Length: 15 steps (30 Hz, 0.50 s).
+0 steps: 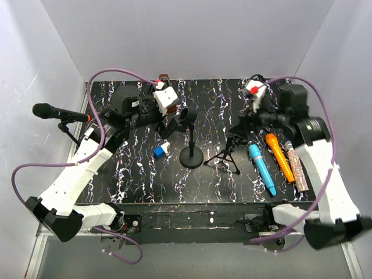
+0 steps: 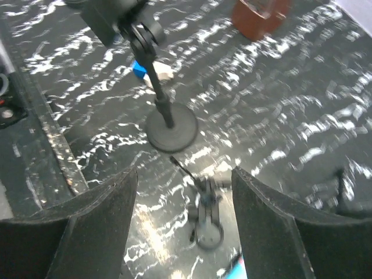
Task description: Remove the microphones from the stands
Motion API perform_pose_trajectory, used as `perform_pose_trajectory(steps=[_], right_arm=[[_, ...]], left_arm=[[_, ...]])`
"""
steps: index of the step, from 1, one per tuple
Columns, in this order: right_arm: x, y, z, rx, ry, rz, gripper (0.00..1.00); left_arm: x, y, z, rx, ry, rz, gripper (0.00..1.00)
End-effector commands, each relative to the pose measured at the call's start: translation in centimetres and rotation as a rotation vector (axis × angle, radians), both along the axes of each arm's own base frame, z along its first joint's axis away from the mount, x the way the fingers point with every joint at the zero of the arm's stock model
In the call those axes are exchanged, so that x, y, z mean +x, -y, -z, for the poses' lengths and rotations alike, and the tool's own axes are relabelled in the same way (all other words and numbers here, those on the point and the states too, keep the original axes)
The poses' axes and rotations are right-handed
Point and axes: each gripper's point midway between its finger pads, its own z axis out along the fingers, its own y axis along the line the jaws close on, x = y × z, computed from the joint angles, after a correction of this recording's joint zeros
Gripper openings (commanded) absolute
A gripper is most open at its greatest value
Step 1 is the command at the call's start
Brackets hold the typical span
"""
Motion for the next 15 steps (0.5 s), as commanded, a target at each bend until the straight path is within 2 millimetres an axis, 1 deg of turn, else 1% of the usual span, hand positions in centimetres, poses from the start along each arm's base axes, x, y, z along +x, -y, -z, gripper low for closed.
perform_pose_trajectory(steps=[1,5,8,9,11,12,15], right_arm=[[0.3,-5.5,-2.8,0.013,0.052,-0.264,0.73],[0.9,-9.3,-4.3,0.040,0.071,-0.404,0.74],[0.8,-11.8,-5.1,0.073,0.085,-0.491,0.75],[0.5,-12.6,-5.4,0.089,0.079,-0.526,0.75],[0.2,-13.9,-5.4,0.107,0.064,-0.574,0.76],[-0.1,-14.4,-5.4,0.110,0.062,-0.596,0.76],[-0.4,-15.8,-4.6,0.104,0.046,-0.637,0.77]], left_arm=[[-1.2,-1.2,0.5,0.047,-0.017,0.006,0.98],[-2.0,-2.3,1.5,0.082,-0.038,-0.016,0.98],[-2.3,-2.7,2.2,0.083,-0.050,-0.026,0.98],[-2.4,-2.8,2.7,0.101,-0.056,-0.026,0.98],[-2.5,-3.1,3.5,0.119,-0.060,-0.026,0.98],[-2.6,-3.2,3.5,0.117,-0.058,-0.028,0.98],[-2.7,-3.1,3.7,0.110,-0.067,-0.028,0.98]])
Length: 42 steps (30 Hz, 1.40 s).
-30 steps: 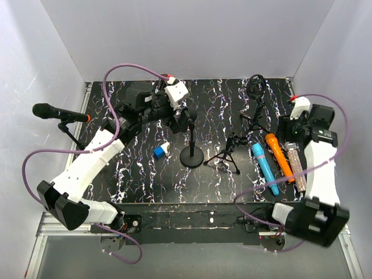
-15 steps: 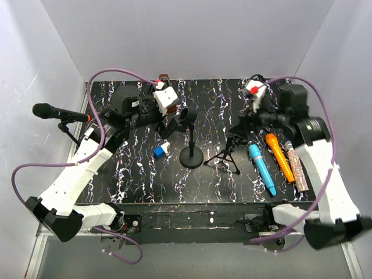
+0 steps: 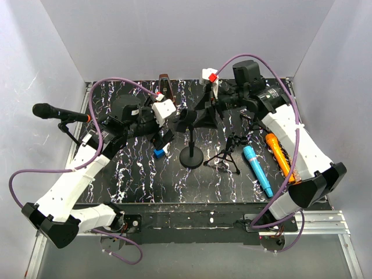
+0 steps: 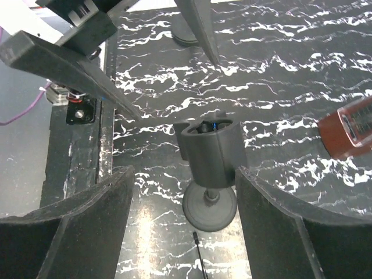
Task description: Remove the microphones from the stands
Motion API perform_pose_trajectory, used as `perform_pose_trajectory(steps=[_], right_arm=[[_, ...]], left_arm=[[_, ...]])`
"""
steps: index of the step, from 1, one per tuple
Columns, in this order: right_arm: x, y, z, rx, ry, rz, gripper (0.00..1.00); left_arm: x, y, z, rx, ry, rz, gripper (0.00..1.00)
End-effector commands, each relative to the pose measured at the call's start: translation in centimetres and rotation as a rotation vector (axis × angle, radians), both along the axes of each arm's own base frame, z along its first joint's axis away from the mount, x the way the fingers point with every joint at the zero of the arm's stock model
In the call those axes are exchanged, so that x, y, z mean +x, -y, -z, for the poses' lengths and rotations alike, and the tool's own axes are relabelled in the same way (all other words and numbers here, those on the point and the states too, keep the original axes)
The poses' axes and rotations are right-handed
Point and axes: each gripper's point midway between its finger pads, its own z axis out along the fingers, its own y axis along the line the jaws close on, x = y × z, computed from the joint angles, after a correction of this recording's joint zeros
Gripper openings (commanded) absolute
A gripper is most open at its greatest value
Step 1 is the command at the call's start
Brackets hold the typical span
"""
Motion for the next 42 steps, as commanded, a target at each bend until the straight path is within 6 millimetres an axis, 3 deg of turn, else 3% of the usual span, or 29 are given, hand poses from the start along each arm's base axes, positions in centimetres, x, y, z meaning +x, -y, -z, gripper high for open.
perform_pose_trajectory(steps=[1,8,13,17,21,25,29,33,36,42], right_arm=[[-1.1,-2.3,-1.1,0.046,0.035,-0.105,0.77],[0.2,-4.4,1.5,0.011,-0.040,-0.059,0.79],[2.6,-4.5,1.8,0.006,-0.079,0.105,0.79],[1.9,-4.8,2.5,0.009,-0.170,0.092,0.79],[1.9,-4.6,4.4,-0.030,-0.211,0.105,0.70],[2.4,-3.4,4.4,-0.003,-0.273,0.122,0.44],[4.6,-1.2,3.4,0.078,-0.436,0.166,0.30],[5.7,0.3,3.2,0.083,-0.452,0.159,0.27],[6.5,0.8,3.1,0.088,-0.490,0.158,0.26],[8.0,0.8,3.2,0.096,-0.505,0.169,0.25]], left_arm=[[-0.4,-0.7,0.0,-0.001,0.012,-0.011,0.98],[-0.2,-0.6,0.4,-0.009,0.017,-0.016,0.98],[-0.2,-0.6,0.8,-0.014,0.012,-0.024,0.98],[-0.2,-0.7,1.3,-0.017,0.005,-0.037,0.98],[-0.2,-0.7,2.5,-0.033,-0.025,-0.062,0.98],[0.3,1.0,3.6,-0.206,-0.019,-0.076,0.98],[1.6,3.5,5.6,-0.315,-0.024,-0.039,0.98],[3.9,5.5,6.8,-0.393,0.009,-0.041,0.93],[4.2,7.0,8.6,-0.400,0.007,0.011,0.84],[4.6,9.6,10.4,-0.441,-0.025,0.085,0.71]])
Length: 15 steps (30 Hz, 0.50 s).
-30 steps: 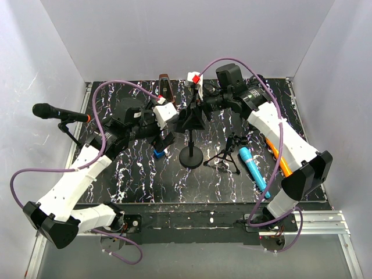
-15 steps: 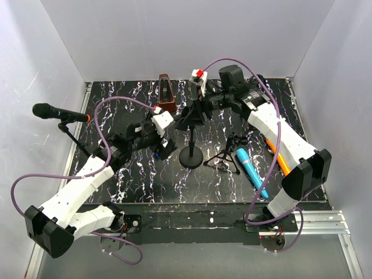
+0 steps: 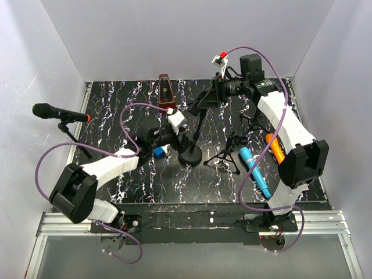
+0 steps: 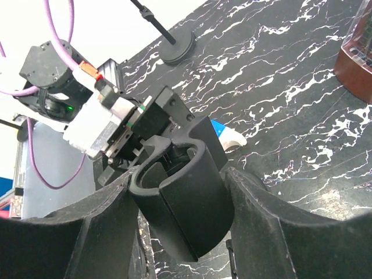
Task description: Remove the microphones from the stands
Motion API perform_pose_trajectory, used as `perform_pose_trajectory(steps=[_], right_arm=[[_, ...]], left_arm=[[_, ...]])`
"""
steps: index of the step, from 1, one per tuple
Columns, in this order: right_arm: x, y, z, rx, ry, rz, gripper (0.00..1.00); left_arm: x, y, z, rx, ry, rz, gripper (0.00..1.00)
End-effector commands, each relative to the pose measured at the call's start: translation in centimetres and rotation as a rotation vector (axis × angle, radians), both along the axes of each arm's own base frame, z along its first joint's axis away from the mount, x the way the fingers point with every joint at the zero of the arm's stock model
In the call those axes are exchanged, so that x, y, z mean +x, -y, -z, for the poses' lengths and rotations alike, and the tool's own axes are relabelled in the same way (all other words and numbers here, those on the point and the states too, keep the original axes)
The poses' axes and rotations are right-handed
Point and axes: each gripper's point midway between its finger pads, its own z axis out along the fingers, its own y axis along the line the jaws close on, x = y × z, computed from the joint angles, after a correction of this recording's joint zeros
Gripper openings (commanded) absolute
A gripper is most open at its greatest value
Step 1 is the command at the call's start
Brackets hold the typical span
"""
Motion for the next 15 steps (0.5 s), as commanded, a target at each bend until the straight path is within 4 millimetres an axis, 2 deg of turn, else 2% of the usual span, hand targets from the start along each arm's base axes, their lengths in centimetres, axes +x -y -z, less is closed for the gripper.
perform_pose_trajectory(steps=[1,4,11,15], right_arm=[[-0.1,-0.2,-0.7,0.017,-0.055,-0.016,0.25],[0.3,-0.3,-0.7,0.020,-0.058,-0.011,0.24],[0.5,-0.3,-0.5,0.025,-0.089,-0.008,0.24],[0.8,-0.2,-0.2,0.024,-0.110,0.008,0.24]], left_arm=[[0.1,2.8,-2.7,-0.127,0.086,0.094,0.69],[0.5,3.8,-1.9,-0.134,0.069,0.120,0.59],[2.9,4.9,1.0,-0.107,0.038,0.084,0.43],[4.0,5.2,0.4,-0.109,0.066,0.072,0.25]])
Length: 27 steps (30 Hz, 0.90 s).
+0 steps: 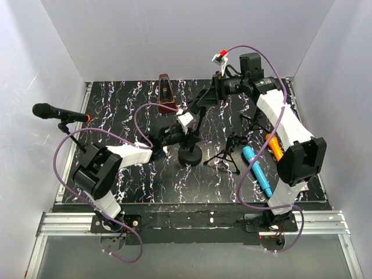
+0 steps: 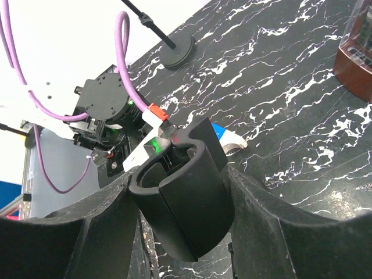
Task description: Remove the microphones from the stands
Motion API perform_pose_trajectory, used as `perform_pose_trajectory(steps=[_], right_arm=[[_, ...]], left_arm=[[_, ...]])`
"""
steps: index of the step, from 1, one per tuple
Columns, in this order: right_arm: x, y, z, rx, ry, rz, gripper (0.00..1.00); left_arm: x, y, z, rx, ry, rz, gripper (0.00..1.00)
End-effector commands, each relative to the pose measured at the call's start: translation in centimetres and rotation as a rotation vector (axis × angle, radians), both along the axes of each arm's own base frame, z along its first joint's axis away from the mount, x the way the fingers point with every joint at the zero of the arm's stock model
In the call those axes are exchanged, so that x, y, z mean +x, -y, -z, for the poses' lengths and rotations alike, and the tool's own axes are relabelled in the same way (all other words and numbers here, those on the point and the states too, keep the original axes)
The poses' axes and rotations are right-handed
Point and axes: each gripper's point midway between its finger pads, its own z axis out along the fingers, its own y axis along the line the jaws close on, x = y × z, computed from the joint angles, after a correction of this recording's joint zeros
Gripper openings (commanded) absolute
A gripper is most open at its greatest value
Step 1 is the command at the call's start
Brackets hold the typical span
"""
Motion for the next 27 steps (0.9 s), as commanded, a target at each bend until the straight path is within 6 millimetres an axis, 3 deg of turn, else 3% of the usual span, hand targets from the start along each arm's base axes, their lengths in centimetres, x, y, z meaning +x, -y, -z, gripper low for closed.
perform_pose_trajectory(steps=[1,3,5,7,10,14,16,17,19,20,23,27], right_arm=[[0.0,0.0,-0.2,0.009,-0.078,0.012,0.24],[0.5,0.0,-0.1,-0.004,-0.096,0.053,0.21],[2.4,0.5,1.1,-0.078,-0.155,0.218,0.02],[4.4,1.6,2.3,-0.159,-0.263,0.434,0.01],[4.7,1.7,2.6,-0.196,-0.284,0.484,0.01],[4.4,1.1,3.1,-0.205,-0.307,0.471,0.01],[4.4,0.8,3.3,-0.196,-0.323,0.433,0.01],[4.3,0.7,3.0,-0.163,-0.317,0.381,0.13],[3.3,0.3,2.0,-0.076,-0.304,0.259,0.47],[3.1,0.3,2.1,-0.060,-0.302,0.233,0.59],[1.8,0.0,1.6,-0.014,-0.304,0.139,0.77],[0.4,-0.1,1.2,0.027,-0.307,0.074,0.84]], left_arm=[[1.9,1.0,-4.4,-0.063,0.115,-0.012,0.19],[1.9,1.1,-5.3,-0.058,0.126,0.001,0.08],[2.1,0.7,-5.9,-0.009,0.166,-0.011,0.00],[2.8,-0.7,-6.7,0.078,0.268,-0.121,0.00],[3.9,-2.8,-7.3,0.186,0.380,-0.338,0.00],[3.1,-2.9,-5.0,0.174,0.222,-0.339,0.00],[1.8,-2.4,-4.6,0.111,0.140,-0.258,0.00],[1.5,-2.3,-4.5,0.089,0.104,-0.236,0.00],[0.9,-2.0,-4.8,0.063,0.064,-0.194,0.00],[0.5,-1.8,-5.0,0.050,0.057,-0.158,0.00],[-0.2,-1.5,-5.4,0.032,0.046,-0.080,0.00],[-0.1,-1.5,-5.7,-0.014,-0.014,-0.037,0.00]])
